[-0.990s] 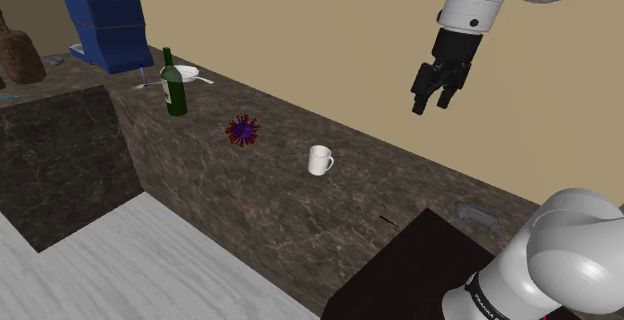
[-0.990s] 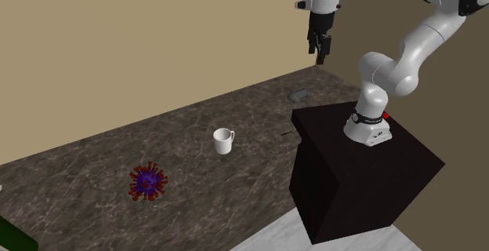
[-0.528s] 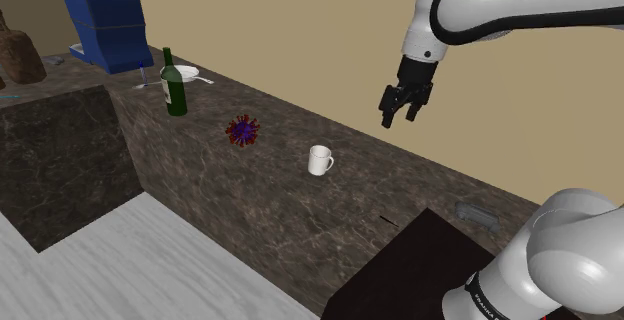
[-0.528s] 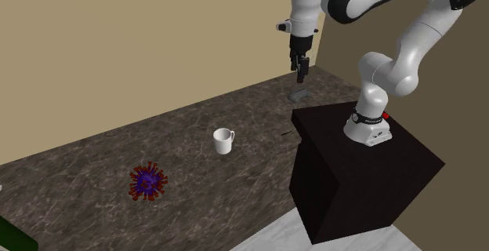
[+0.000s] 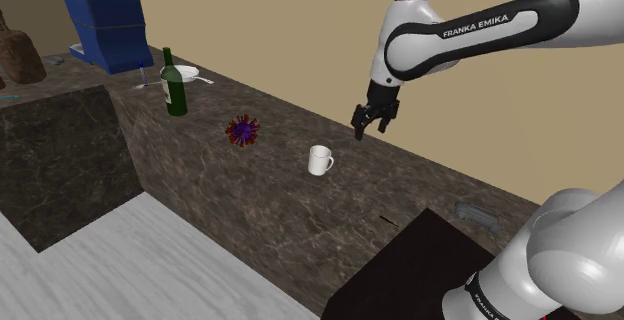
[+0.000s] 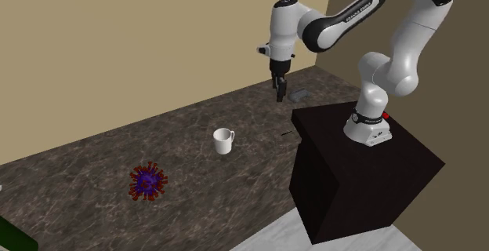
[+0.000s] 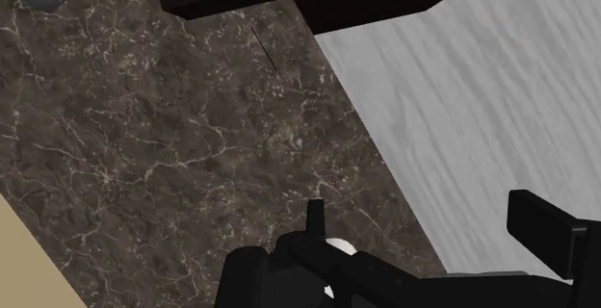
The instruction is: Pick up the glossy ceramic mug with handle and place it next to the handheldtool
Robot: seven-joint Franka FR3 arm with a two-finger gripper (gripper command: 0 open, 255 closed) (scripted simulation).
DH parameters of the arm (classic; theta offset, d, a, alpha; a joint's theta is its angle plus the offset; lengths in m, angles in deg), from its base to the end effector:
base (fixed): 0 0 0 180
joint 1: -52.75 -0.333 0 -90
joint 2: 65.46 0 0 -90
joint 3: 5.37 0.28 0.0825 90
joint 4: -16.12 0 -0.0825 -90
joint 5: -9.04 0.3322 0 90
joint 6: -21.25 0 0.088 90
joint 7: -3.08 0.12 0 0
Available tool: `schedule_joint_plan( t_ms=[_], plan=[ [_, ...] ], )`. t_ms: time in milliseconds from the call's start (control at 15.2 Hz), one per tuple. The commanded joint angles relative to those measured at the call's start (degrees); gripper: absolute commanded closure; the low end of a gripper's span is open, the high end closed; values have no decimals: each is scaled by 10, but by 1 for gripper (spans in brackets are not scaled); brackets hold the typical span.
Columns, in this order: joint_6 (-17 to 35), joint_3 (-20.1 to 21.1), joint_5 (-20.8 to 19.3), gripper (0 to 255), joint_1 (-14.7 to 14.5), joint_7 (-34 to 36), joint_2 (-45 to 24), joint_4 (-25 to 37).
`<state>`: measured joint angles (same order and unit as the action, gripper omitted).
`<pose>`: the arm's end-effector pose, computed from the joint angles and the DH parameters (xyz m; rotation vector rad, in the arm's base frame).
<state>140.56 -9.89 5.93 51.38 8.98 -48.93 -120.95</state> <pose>0.4122 -0.0263 0.4049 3.1099 -0.1983 -0.0333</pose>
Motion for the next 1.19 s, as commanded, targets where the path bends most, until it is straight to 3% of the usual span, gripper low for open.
schedule_joint_plan(
  t_ms=[0,594,1122],
  plan=[
    [34,-2,0,0,0,-2,-45,15],
    [153,-5,4,0,1,-8,-241,106],
    [209,-3,10,0,7,-14,-418,239]
  ],
)
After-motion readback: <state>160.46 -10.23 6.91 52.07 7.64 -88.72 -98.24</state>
